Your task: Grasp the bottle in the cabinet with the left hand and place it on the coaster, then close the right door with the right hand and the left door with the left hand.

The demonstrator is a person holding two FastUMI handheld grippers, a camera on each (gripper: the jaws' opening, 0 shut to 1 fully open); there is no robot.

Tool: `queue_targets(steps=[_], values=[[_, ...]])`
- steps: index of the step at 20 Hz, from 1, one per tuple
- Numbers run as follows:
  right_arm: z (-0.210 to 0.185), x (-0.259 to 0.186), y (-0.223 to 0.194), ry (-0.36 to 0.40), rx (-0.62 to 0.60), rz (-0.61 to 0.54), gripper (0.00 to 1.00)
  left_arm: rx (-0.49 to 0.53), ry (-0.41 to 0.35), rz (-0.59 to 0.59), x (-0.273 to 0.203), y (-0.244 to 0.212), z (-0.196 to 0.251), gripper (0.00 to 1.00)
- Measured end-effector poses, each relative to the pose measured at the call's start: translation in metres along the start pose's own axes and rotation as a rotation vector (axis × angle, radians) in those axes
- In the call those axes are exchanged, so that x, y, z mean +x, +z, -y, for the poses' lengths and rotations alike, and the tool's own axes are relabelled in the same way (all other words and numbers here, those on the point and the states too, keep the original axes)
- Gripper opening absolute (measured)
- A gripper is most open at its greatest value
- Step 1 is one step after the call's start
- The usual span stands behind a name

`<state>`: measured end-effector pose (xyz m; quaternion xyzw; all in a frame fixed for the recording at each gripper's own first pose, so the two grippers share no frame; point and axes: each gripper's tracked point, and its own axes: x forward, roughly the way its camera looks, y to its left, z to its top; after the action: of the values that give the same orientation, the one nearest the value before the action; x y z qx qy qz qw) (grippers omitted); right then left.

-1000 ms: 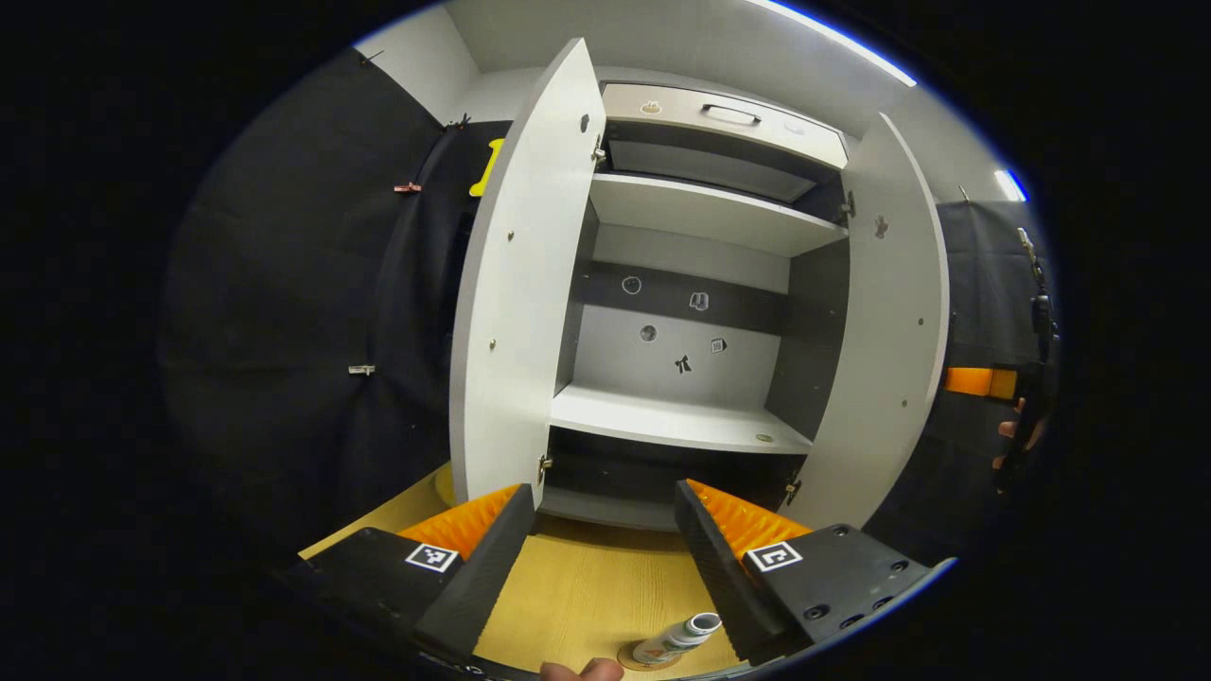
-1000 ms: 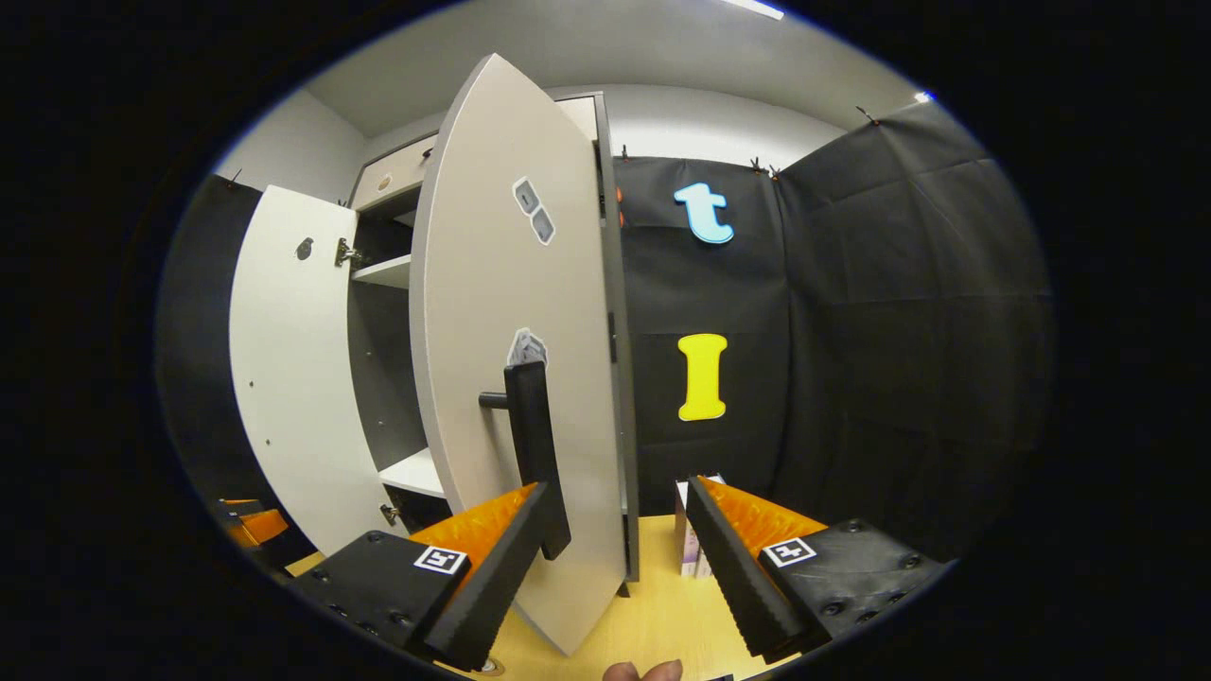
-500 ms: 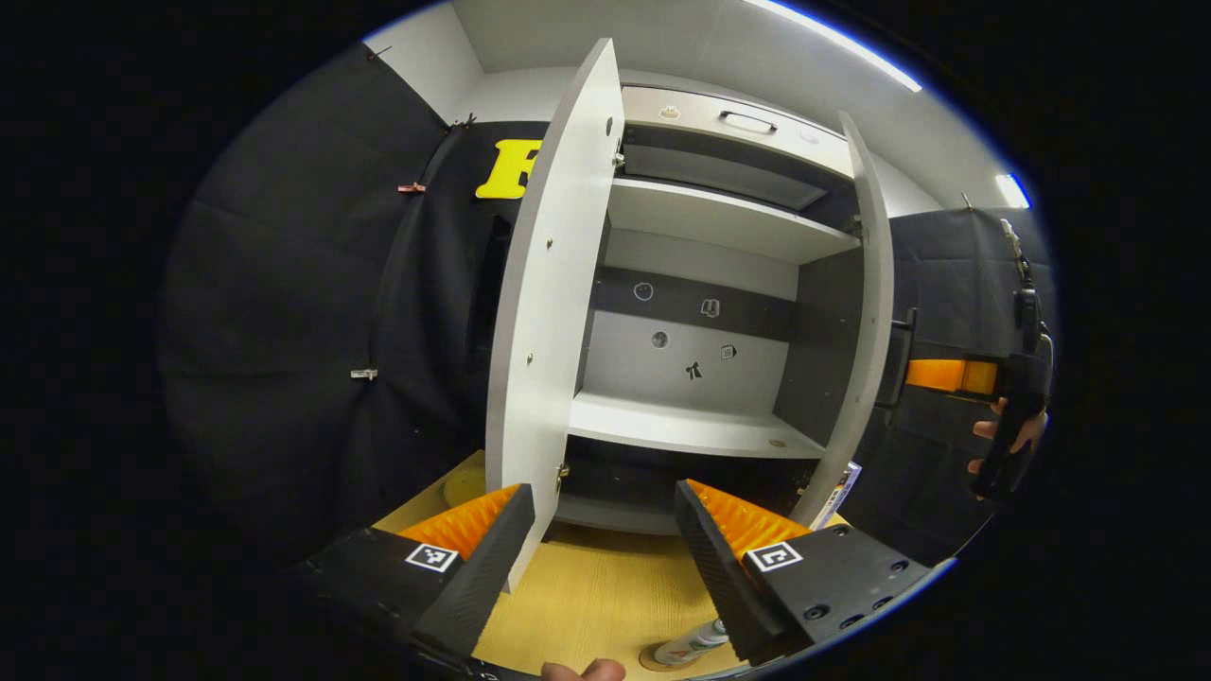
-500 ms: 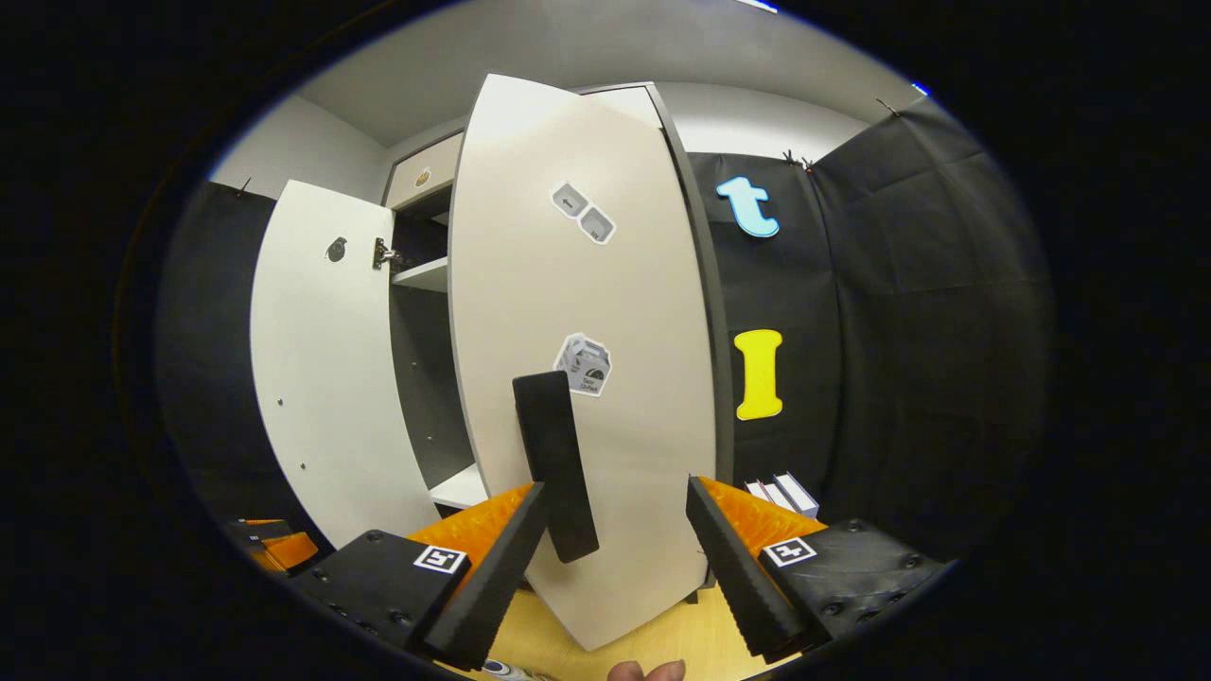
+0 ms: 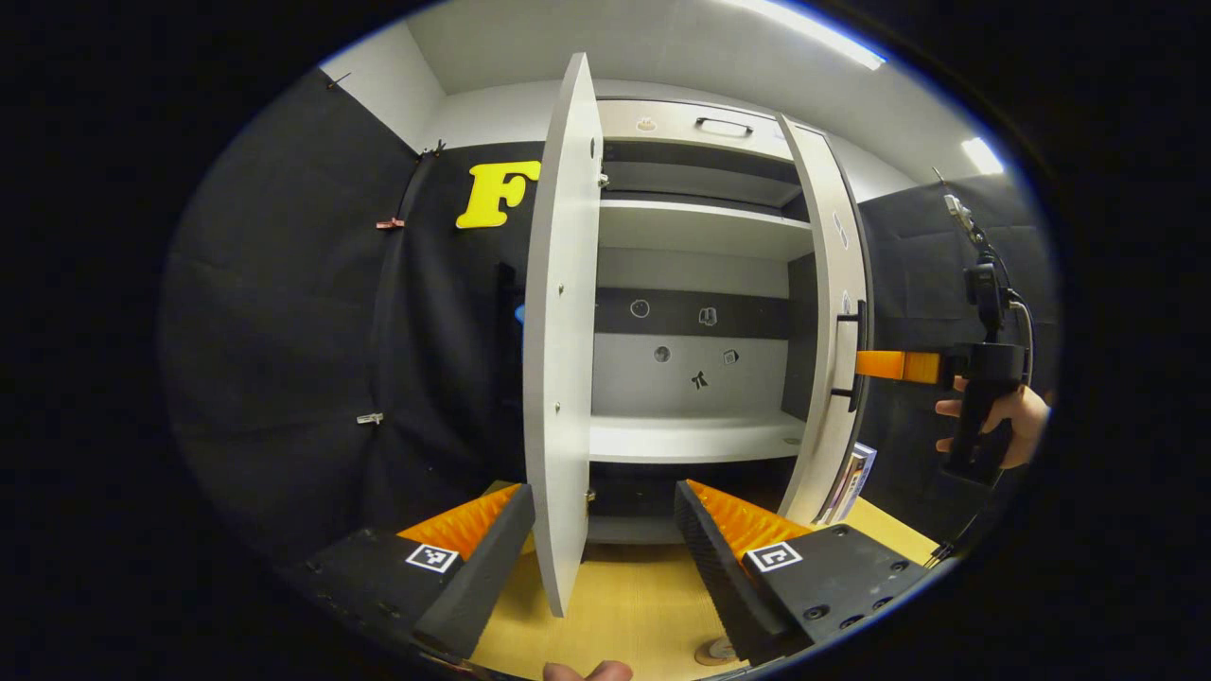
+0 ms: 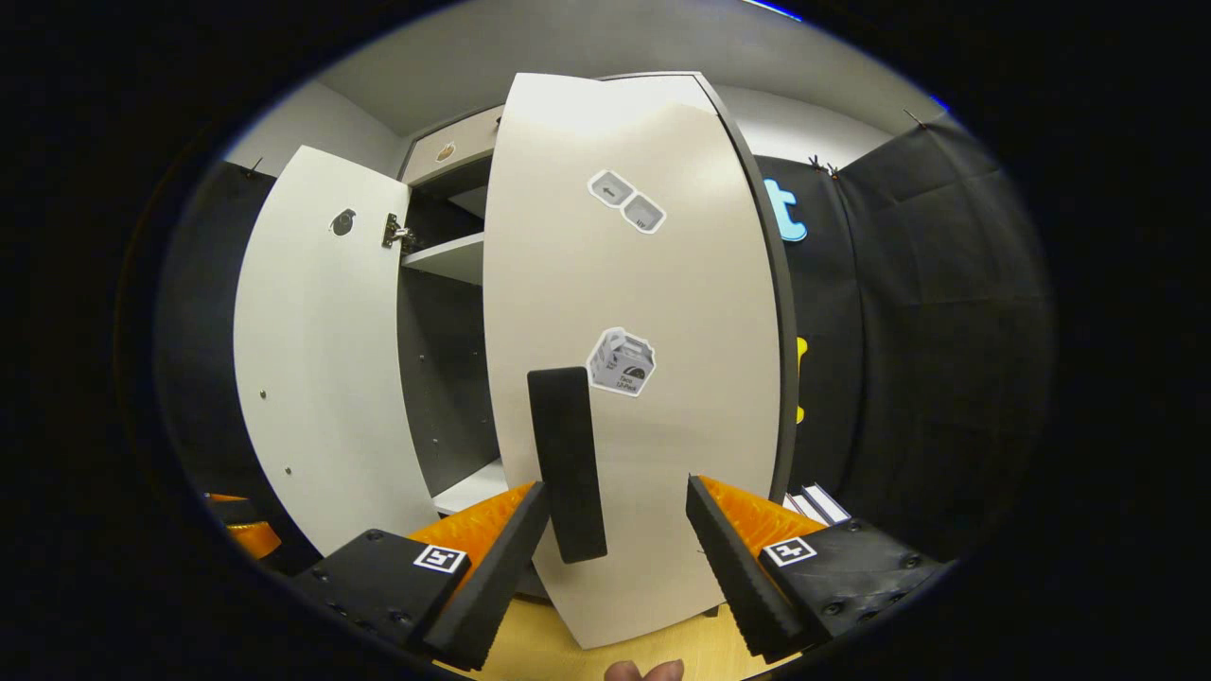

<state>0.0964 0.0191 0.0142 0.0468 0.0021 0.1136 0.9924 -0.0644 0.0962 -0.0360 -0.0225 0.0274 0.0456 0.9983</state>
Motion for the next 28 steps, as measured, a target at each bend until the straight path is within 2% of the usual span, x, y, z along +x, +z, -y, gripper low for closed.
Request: queue_targets(steps=[8,15,21,25,28], values=[[-0.016,0.032,-0.003,-0.017,-0.033,0.006,0.98,0.04,0.085,0.017,0.006,0.024,-0.074,0.95],[-0.008,0.017,-0.01,-0.06,0.022,-0.029,0.98,0.089,0.137,0.075,0.053,0.053,-0.12,0.95],[0.011,-0.016,-0.002,-0.082,0.04,-0.009,0.98,0.1,0.059,0.078,0.072,0.055,-0.102,0.92],[0.018,-0.033,0.021,-0.09,0.013,0.094,0.98,0.085,0.007,0.058,0.067,0.052,-0.071,0.91],[0.023,-0.04,0.011,-0.108,-0.038,0.041,0.98,0.082,-0.026,0.046,0.069,0.05,-0.044,0.91]])
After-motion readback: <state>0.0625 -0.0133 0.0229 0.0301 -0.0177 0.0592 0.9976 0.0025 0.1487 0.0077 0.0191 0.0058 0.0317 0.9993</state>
